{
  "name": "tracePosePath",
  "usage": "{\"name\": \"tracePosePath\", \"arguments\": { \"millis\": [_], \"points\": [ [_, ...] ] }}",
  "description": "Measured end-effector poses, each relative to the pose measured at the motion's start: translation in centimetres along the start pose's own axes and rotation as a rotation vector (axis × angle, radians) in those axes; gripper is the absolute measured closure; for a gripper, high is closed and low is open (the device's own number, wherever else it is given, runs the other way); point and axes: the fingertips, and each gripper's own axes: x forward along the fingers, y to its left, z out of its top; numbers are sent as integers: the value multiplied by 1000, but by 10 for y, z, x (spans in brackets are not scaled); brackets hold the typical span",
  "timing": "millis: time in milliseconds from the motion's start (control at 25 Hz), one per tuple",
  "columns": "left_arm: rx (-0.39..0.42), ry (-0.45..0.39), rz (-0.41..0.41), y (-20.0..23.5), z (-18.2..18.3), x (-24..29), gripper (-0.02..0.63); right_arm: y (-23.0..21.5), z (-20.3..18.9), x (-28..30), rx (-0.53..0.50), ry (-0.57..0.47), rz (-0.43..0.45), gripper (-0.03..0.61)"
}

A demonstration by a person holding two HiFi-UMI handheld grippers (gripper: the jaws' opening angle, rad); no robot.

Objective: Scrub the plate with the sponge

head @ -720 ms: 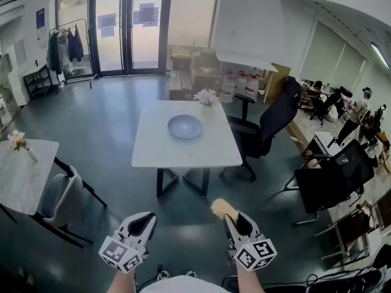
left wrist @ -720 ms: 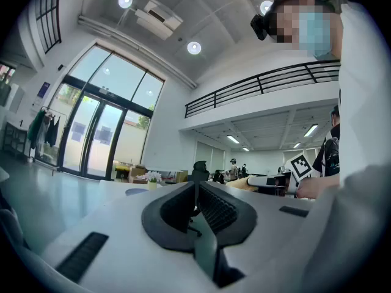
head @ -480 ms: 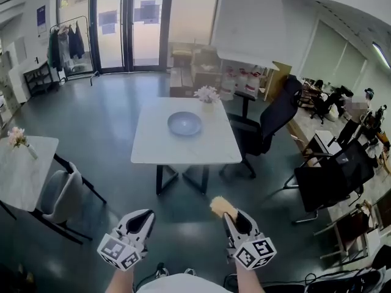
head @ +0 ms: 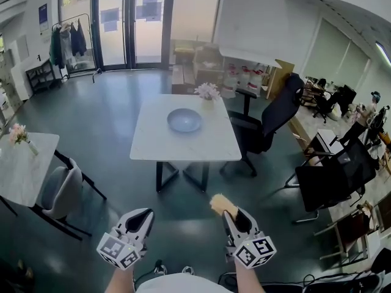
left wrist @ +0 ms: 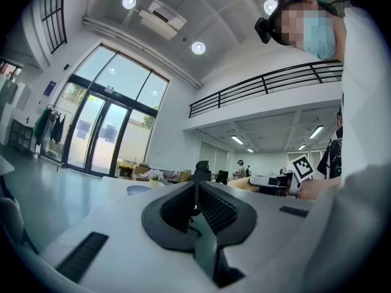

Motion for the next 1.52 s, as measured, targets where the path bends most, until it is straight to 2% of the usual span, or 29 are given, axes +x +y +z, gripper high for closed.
{"name": "tracePosePath", "arguments": {
  "millis": [320,480,800,1080,1520],
  "points": [
    [11,-9,40,-20,-13,5,571,-19,-6,-11,8,23,44,428],
    [4,30,64,-27,-25,7,571,-29,-11,-8,25,32,72,428],
    [-15,67,85,-7,-35,28,571,-37,-23,19,57,61,93,428],
    [-27,69,58,38,-35,76,571,-56,-13,72,37,74,66,428],
    [-21,62,-10,150,-12,146,571,-64,6,191,11,49,13,428]
  ]
}}
